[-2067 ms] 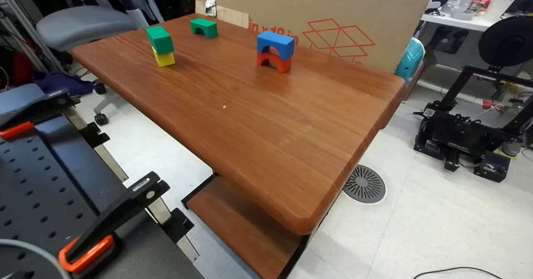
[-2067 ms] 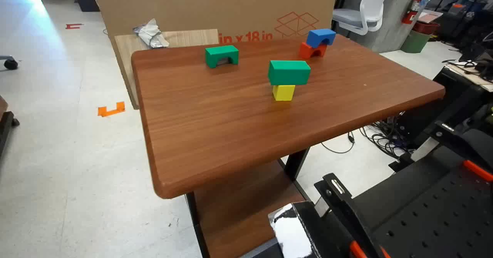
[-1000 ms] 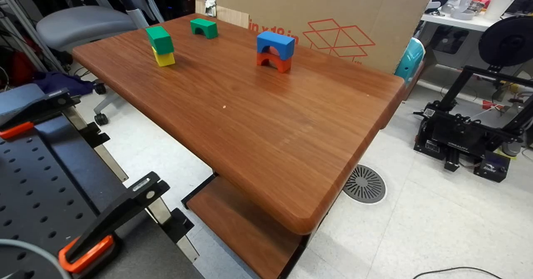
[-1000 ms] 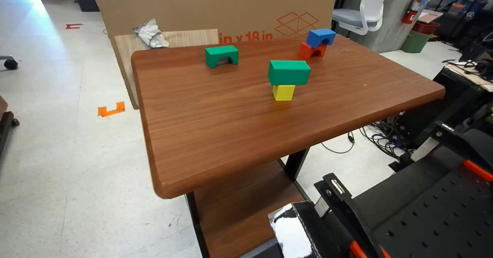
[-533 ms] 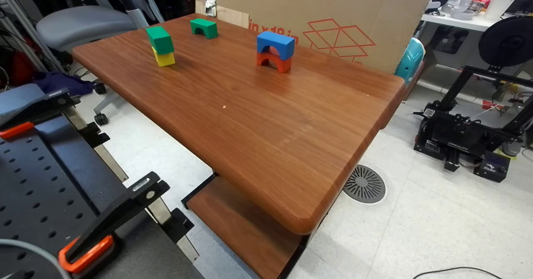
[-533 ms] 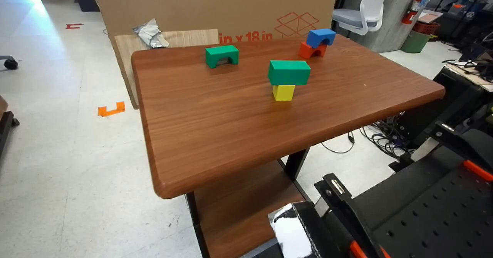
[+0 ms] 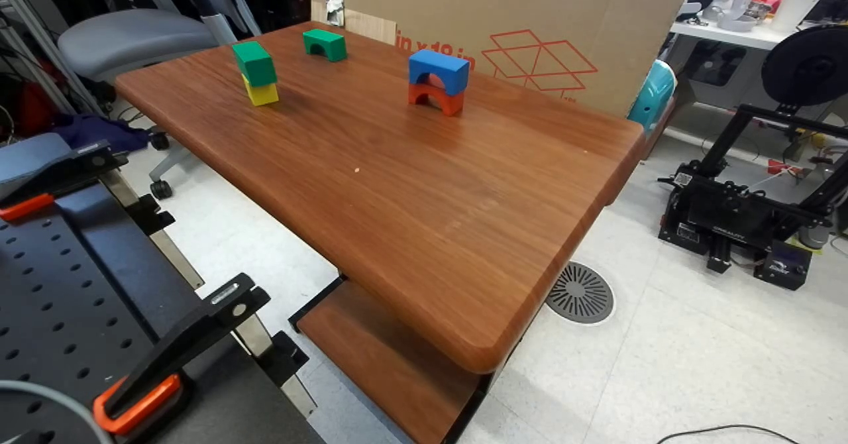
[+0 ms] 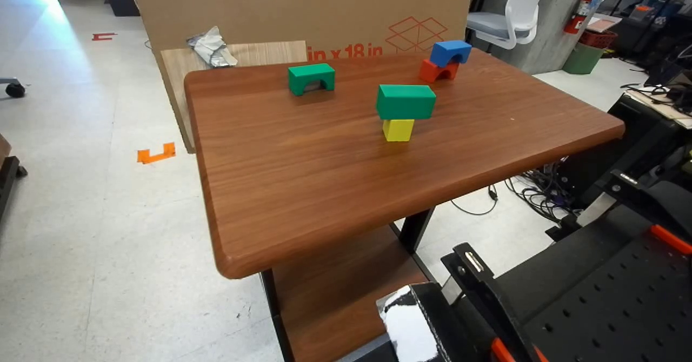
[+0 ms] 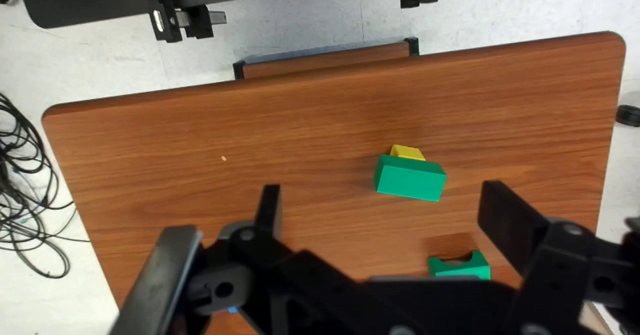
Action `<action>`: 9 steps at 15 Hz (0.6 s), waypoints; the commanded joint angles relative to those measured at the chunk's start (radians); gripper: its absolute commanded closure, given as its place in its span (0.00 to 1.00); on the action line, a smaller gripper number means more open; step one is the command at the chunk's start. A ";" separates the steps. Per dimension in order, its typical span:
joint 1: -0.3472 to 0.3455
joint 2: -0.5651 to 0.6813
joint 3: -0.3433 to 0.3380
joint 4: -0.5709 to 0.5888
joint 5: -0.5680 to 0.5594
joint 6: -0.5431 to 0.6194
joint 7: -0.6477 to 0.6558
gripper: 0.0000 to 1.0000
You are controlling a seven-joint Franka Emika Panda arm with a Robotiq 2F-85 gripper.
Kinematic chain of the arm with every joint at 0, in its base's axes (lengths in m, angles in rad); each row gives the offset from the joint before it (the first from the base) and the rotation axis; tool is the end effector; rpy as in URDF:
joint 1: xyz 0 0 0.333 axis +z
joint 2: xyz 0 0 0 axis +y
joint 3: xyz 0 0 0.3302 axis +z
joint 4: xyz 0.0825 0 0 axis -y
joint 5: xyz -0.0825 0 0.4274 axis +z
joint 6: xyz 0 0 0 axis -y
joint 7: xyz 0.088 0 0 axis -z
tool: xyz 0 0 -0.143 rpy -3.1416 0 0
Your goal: Put the green block on the table
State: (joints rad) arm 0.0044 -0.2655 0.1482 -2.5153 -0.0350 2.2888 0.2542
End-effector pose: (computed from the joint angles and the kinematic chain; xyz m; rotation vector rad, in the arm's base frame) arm 0.4661 0.0673 0.3284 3.0809 -0.1286 0.0742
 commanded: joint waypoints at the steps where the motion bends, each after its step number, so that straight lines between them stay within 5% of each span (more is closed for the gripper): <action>1: 0.016 0.153 -0.037 0.054 0.030 0.112 -0.056 0.00; 9: 0.029 0.370 -0.049 0.151 0.057 0.221 -0.057 0.00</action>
State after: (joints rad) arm 0.0113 0.0298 0.1171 -2.4208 -0.0098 2.4790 0.2139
